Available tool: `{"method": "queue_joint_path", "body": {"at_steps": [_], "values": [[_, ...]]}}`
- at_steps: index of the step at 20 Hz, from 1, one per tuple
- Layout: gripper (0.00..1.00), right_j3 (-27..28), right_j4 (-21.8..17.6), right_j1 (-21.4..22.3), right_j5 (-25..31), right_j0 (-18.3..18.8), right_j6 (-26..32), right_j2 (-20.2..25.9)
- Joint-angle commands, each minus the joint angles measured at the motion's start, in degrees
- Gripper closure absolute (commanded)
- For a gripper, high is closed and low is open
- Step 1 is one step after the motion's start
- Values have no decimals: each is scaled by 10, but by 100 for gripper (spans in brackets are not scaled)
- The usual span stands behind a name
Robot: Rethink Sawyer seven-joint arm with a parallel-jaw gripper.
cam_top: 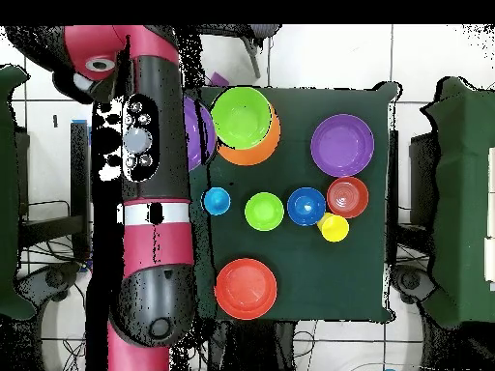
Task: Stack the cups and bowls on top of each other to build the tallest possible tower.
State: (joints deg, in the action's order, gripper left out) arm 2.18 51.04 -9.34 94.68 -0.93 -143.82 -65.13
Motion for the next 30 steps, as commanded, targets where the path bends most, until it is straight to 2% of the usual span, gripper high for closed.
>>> {"method": "queue_joint_path", "body": {"at_steps": [1,12,19,25,30], "values": [[100,8,105,-19,-65,29,175,-200],[100,-12,271,-28,-130,60,236,-384],[100,-23,333,-15,-121,66,263,-470],[100,-33,396,6,-88,73,294,-551],[100,-39,430,16,-69,75,305,-588]]}}
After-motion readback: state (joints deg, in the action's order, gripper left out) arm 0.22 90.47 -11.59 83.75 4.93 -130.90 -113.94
